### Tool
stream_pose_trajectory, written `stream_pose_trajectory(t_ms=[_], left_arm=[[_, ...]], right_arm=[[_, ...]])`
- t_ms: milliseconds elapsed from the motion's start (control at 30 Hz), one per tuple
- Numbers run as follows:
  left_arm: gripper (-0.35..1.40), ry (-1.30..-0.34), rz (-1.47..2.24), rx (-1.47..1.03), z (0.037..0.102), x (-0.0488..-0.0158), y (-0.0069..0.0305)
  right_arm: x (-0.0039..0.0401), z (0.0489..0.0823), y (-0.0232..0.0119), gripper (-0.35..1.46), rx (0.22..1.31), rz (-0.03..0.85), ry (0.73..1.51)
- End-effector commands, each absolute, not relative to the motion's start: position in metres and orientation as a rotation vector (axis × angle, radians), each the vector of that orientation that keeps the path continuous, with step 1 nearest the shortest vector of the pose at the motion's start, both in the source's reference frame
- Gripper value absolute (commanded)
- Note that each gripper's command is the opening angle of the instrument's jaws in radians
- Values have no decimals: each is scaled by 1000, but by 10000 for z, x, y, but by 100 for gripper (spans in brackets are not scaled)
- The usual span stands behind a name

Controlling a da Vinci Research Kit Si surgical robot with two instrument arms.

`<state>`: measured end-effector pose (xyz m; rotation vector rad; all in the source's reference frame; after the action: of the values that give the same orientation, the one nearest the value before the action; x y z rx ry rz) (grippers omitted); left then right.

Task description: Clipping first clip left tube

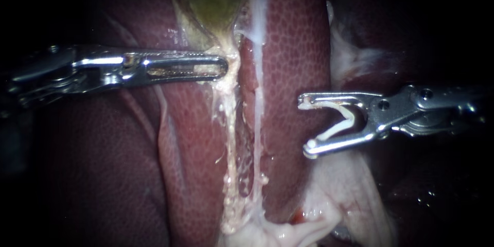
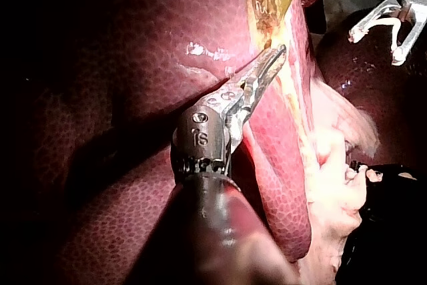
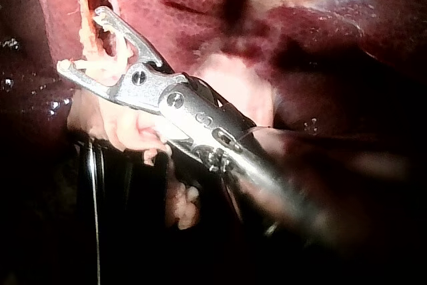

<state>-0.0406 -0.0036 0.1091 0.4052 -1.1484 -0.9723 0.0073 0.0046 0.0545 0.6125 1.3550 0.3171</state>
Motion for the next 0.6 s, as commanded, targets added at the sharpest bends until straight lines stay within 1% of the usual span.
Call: stream_pose_trajectory(t_ms=[33, 367, 600], left_arm=[[-35, -1149, -974, 407, 1091, -407, -36], [-35, -1149, -973, 410, 1082, -402, -38], [-35, -1149, -973, 426, 1060, -387, -33]], right_arm=[[72, 545, 46, 60, 612, 317, 1355], [72, 546, 46, 60, 612, 317, 1355], [72, 546, 46, 60, 612, 317, 1354]])
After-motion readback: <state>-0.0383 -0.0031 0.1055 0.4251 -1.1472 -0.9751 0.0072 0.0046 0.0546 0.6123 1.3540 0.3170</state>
